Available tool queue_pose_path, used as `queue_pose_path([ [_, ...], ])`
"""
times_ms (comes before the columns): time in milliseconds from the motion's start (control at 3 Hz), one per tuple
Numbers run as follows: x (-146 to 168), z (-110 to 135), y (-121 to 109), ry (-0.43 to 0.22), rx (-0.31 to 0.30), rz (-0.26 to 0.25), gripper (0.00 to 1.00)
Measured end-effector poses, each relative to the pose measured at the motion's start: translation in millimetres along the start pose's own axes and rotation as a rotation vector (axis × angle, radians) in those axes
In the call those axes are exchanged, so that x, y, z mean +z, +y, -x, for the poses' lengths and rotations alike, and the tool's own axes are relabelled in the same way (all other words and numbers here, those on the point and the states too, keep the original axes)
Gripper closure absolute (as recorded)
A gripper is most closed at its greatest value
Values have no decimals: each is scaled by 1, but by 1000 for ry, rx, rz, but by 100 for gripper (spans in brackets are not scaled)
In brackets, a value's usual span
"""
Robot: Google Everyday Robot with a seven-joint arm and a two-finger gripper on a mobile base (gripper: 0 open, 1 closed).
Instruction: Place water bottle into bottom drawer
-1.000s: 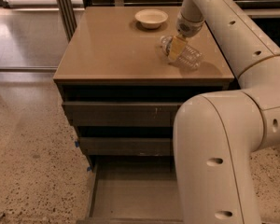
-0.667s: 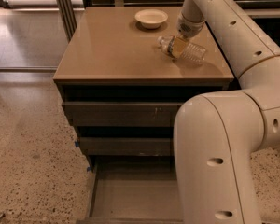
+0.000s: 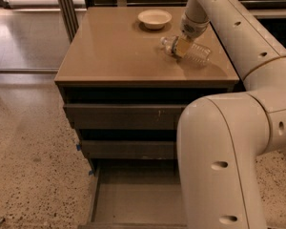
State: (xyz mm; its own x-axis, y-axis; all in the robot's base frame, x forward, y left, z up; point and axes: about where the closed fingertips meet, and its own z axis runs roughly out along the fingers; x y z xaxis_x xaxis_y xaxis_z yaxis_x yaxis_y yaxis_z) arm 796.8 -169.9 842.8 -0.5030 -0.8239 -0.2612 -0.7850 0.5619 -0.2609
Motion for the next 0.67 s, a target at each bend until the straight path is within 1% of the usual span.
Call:
queue_pose_path([
  [333,0,0,0,0,0,0,100],
  [667,-9,-4,14,-48,-4,67,100],
])
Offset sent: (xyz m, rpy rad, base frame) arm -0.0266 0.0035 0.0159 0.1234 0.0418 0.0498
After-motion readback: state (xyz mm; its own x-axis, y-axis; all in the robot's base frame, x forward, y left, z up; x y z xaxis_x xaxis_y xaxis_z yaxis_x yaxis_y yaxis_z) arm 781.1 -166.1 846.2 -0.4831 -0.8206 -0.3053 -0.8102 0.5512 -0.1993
